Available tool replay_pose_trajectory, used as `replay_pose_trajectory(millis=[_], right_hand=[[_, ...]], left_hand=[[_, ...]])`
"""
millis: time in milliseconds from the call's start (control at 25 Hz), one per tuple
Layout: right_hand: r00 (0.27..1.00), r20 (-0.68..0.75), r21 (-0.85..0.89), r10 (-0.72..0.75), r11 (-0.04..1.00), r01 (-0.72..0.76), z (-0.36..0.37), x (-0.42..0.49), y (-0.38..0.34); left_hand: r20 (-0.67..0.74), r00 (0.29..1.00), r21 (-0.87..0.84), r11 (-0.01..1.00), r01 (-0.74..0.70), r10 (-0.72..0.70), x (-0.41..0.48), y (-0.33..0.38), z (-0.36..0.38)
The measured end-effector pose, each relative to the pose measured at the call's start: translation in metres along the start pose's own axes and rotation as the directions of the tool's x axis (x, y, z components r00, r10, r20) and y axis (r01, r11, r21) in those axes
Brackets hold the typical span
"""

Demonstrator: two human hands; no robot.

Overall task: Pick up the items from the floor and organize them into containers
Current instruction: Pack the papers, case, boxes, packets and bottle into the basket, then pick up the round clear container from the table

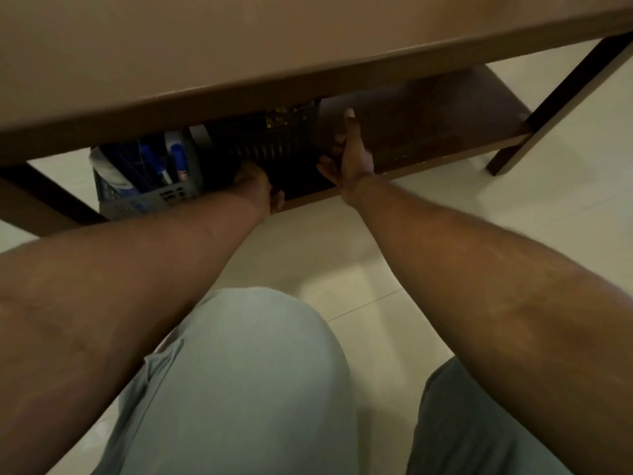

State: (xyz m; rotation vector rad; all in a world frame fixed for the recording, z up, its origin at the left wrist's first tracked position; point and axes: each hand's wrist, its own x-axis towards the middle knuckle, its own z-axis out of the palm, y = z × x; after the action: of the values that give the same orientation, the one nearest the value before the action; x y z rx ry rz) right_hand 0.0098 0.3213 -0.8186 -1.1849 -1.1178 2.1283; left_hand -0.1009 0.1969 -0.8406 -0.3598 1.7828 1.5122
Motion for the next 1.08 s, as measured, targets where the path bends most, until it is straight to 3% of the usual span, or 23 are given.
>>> replay_pose_trajectory(millis=[160, 240, 360, 520, 640, 760, 920, 1080], right_hand=[[0.989, -0.124, 0.016, 0.079, 0.997, -0.078, -0.038, -0.023, -0.024], [0.982, -0.157, 0.035, 0.105, 0.994, -0.1, -0.049, -0.045, -0.041], [0.955, -0.272, 0.018, 0.123, 0.992, -0.123, -0.062, -0.086, -0.091], [0.906, -0.4, -0.02, 0.137, 0.987, -0.158, -0.06, -0.141, -0.191], [0.862, -0.491, -0.017, 0.126, 0.988, -0.154, -0.052, -0.178, -0.276], [0.838, -0.535, -0.015, 0.113, 0.99, -0.143, -0.05, -0.2, -0.356], [0.81, -0.579, 0.005, 0.094, 0.994, -0.112, -0.073, -0.197, -0.442], [0.788, -0.608, -0.014, 0.094, 0.992, -0.129, -0.133, -0.161, -0.488]], left_hand=[[0.172, 0.982, 0.416, 0.909, -0.004, -0.074, -0.052, 0.001, 0.02], [0.243, 0.966, 0.502, 0.864, -0.046, -0.09, -0.079, 0.017, 0.028], [0.34, 0.913, 0.635, 0.771, -0.046, -0.226, -0.13, 0.058, 0.047], [0.407, 0.731, 0.76, 0.647, 0.061, -0.548, -0.205, 0.11, 0.057], [0.437, 0.653, 0.774, 0.629, 0.078, -0.619, -0.258, 0.153, 0.071], [0.483, 0.679, 0.728, 0.684, 0.04, -0.554, -0.298, 0.214, 0.105], [0.51, 0.765, 0.622, 0.783, -0.012, -0.394, -0.33, 0.287, 0.179], [0.494, 0.831, 0.55, 0.832, -0.072, -0.254, -0.335, 0.31, 0.267]])
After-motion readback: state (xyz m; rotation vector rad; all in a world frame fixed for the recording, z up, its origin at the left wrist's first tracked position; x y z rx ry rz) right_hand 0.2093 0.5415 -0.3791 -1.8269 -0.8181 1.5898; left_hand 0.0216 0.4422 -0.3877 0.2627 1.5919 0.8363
